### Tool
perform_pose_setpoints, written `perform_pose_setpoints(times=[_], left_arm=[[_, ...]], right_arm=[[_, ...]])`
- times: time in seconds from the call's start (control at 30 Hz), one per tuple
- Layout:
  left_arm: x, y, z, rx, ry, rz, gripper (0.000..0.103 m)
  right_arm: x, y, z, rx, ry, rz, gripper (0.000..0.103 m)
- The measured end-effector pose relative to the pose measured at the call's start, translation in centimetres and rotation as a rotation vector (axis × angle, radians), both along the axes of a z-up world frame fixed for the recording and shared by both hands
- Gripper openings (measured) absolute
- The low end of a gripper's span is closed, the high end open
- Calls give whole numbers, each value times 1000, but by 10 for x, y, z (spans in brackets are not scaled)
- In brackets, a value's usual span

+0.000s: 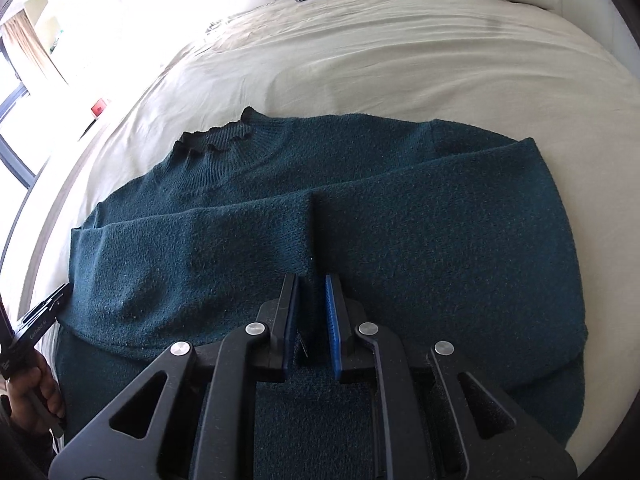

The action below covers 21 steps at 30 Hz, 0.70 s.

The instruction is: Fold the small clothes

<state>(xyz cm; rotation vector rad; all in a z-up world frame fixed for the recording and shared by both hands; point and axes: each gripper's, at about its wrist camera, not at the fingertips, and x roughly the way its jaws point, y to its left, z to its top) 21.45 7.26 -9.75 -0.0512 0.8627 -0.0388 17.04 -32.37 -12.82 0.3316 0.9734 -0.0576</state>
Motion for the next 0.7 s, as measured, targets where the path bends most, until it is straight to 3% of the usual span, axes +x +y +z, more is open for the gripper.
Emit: perform_pose_setpoints(times=[0.13, 0.27, 0.37, 0.47, 0.53, 0.6, 0.7], left_arm=[[-5, 7, 15, -35, -27, 19, 32], [18, -2, 31, -27, -51, -5, 32], [52, -14, 30, 21, -46, -19, 32], [83, -15, 18, 81, 0, 16, 32], [94, -11, 1, 101, 33, 22, 42], [89, -6, -5, 77, -3, 23, 43], [81, -7, -1, 111, -13, 22, 45]], right_arm=[[-22, 1, 23, 58, -66, -27, 15], [-26, 18, 38, 124, -142, 61, 15], [-10, 32, 29, 123, -110, 97, 15], [4, 35, 2, 111, -21, 87, 14], [1, 27, -9, 156, -57, 86, 14], [-2, 18, -13, 206, -76, 82, 13], [-7, 5, -15, 244, -88, 62, 11]])
